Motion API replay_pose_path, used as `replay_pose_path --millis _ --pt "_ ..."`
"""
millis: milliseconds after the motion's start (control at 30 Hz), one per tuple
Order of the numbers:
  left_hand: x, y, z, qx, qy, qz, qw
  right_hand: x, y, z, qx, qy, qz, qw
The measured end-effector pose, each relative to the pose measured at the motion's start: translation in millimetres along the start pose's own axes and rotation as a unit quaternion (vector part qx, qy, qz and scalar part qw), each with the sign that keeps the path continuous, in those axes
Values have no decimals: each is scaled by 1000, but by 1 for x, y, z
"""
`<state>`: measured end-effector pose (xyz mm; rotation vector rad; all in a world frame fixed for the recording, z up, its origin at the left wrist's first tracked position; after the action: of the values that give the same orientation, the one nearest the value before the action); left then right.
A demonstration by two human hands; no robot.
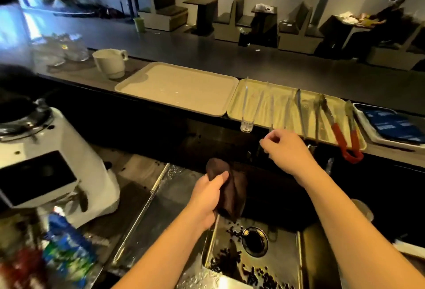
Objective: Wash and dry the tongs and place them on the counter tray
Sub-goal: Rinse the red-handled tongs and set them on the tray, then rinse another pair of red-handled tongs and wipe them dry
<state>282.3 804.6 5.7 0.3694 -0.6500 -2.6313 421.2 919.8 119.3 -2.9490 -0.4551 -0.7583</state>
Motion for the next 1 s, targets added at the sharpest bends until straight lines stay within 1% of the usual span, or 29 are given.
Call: replay_pose_path --millis 67,167,233,333,467,600,667,733,833,900,1000 --pt "36 8 -5 -5 22 26 999 -41 15 -8 7 -17 -50 999" --pt "79 24 -13 3 61 66 996 -90 36 -18 14 -41 -106 993" --pt "123 40 -23 2 80 110 991 -136 58 -31 31 -36 -154 987" --pt "179 69 -34 -11 96 159 982 -194 92 -46 57 -26 -199 978" --pt "260 122 -55 -46 117 208 970 -278 145 -65 58 -34 -282 957" --pt "335 174 -83 -46 136 271 952 -356 200 -82 70 -29 -341 937" --pt "361 192 -96 -38 152 294 943 -383 220 -85 61 -27 -361 930" --pt "401 213 -118 -23 176 326 929 -421 246 -91 53 -12 -379 924" --pt "430 227 -132 -7 186 349 918 -446 260 -88 31 -18 -378 925" --pt "449 233 -144 0 193 372 908 -463 268 -83 28 -1 -379 925" --pt "470 235 -156 16 210 382 900 -489 270 -74 14 10 -399 917"
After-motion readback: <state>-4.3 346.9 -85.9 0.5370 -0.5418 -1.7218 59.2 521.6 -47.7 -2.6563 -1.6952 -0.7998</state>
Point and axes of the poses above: each hand's wrist, its own y-axis away from the middle knuckle, its own x-axis out of the back of the hand, z = x × y, the point moved 3 cm from there along -y, towards the middle knuckle, and after that the axes turned 15 degrees about -y, right-handed, at the moved point
